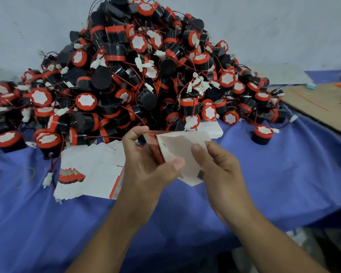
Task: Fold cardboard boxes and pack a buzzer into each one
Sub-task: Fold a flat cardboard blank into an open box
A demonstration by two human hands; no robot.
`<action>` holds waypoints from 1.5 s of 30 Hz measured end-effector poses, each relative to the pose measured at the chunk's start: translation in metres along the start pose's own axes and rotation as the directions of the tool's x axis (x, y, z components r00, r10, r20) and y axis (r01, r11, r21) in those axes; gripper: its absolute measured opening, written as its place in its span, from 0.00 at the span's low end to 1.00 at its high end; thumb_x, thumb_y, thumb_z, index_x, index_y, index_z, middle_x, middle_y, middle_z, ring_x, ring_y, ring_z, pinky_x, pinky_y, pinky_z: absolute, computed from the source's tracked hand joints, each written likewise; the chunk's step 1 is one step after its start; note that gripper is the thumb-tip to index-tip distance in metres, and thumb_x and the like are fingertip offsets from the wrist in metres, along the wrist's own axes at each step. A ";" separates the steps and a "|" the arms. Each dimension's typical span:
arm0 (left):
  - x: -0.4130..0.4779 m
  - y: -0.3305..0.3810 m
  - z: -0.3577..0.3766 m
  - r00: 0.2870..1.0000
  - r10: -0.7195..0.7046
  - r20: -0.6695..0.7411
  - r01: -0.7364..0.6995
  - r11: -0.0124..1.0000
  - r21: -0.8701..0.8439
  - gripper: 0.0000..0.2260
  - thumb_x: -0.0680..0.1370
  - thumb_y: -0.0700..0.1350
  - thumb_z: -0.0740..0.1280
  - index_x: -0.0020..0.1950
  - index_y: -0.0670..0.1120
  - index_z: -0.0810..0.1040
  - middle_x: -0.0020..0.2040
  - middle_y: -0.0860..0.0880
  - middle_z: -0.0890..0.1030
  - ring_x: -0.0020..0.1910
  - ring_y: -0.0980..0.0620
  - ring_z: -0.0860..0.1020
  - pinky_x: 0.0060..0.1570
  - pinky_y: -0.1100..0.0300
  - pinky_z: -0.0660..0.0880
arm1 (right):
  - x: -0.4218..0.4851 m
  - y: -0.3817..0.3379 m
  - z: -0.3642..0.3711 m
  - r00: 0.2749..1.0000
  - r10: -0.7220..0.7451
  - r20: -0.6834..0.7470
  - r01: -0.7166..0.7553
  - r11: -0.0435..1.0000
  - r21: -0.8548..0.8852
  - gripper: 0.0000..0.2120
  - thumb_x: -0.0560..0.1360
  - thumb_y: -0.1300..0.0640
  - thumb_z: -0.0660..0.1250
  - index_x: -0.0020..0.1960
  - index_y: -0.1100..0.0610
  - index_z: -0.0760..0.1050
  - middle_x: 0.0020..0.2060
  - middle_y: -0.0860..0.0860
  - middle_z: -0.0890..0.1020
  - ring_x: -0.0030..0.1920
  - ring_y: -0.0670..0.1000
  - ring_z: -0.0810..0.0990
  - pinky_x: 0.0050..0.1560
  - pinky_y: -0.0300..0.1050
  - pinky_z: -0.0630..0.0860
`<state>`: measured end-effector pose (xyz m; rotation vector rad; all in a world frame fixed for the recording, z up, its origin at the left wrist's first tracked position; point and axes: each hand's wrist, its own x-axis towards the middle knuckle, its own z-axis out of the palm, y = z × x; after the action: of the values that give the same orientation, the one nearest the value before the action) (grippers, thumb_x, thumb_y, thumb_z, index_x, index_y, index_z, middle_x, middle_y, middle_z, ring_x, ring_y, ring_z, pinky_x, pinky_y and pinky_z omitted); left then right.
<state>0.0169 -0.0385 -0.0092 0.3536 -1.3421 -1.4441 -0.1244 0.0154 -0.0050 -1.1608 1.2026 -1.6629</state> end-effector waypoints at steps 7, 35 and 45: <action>-0.011 -0.009 0.011 0.990 -0.007 0.138 -0.050 0.913 0.406 0.28 0.69 0.47 0.71 0.68 0.54 0.69 0.65 0.55 0.75 0.68 0.49 0.72 0.62 0.54 0.72 | 0.001 0.009 -0.003 0.976 -0.118 -0.181 0.087 0.981 -0.172 0.10 0.84 0.52 0.62 0.56 0.47 0.83 0.55 0.49 0.84 0.57 0.51 0.82 0.56 0.57 0.80; -0.009 -0.009 -0.005 0.958 -0.230 -0.172 0.278 0.891 0.360 0.13 0.72 0.54 0.67 0.56 0.66 0.78 0.54 0.55 0.83 0.55 0.49 0.81 0.55 0.39 0.79 | 0.000 0.007 -0.003 0.960 0.037 0.277 -0.038 0.999 0.001 0.30 0.75 0.59 0.75 0.72 0.46 0.68 0.61 0.47 0.82 0.60 0.47 0.82 0.56 0.40 0.79; -0.012 -0.004 -0.010 0.925 -0.301 0.232 0.195 0.900 0.391 0.23 0.73 0.53 0.73 0.67 0.56 0.74 0.63 0.54 0.81 0.62 0.54 0.79 0.55 0.65 0.76 | 0.004 0.018 -0.011 0.983 0.065 0.172 -0.083 0.992 0.100 0.22 0.68 0.59 0.72 0.61 0.48 0.74 0.50 0.50 0.85 0.50 0.50 0.84 0.49 0.45 0.81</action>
<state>0.0268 -0.0348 -0.0205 0.5927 -1.8656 -1.4962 -0.1347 0.0097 -0.0226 -1.1511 1.0271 -1.5222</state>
